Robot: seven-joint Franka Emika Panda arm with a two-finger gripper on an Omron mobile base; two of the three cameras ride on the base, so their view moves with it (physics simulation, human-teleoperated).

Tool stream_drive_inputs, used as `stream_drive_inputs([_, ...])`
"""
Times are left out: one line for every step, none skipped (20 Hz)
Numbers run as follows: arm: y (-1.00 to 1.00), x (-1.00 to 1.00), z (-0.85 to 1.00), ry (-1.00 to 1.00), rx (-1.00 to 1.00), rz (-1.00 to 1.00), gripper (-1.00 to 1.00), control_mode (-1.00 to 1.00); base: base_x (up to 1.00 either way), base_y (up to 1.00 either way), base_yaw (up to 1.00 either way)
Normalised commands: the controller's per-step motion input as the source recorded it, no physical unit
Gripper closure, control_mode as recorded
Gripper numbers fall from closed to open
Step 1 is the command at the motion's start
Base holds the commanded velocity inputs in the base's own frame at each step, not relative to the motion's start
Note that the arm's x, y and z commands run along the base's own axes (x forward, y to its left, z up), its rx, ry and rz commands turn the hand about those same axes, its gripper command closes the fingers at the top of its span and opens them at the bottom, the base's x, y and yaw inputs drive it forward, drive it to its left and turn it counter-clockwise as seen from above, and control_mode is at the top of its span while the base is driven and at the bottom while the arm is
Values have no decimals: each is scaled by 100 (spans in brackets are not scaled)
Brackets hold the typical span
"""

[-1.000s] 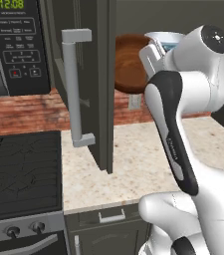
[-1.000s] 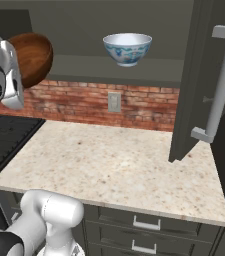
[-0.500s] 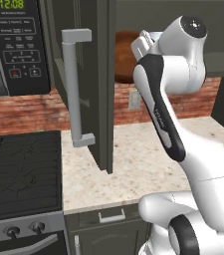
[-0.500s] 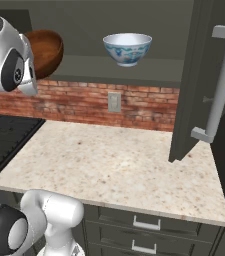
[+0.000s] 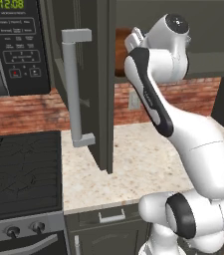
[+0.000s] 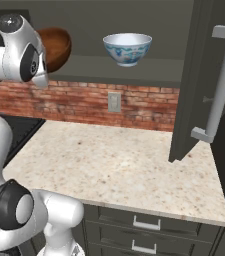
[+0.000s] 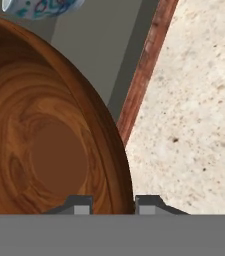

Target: Open the cabinet. Pick the bowls from the counter and place them in the cabinet. Then close the cabinet.

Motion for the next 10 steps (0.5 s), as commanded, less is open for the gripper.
stream_drive_inputs([0,78,0,0,0,0,100,-100,0,0,0])
stream_drive_inputs([0,79,0,0,0,0,100,-100,0,0,0])
stream_drive_inputs([0,79,0,0,0,0,100,-100,0,0,0])
stream_drive_inputs([0,76,0,0,0,0,100,-100,0,0,0])
stream_drive_inputs([0,74,0,0,0,0,100,-100,0,0,0])
stream_drive_inputs([0,72,0,0,0,0,100,-100,0,0,0])
stream_drive_inputs([0,66,0,0,0,0,100,-100,0,0,0])
stream_drive_inputs([0,61,0,0,0,0,100,-100,0,0,0])
stream_drive_inputs([0,64,0,0,0,0,100,-100,0,0,0])
stream_drive_inputs([0,66,0,0,0,0,100,-100,0,0,0])
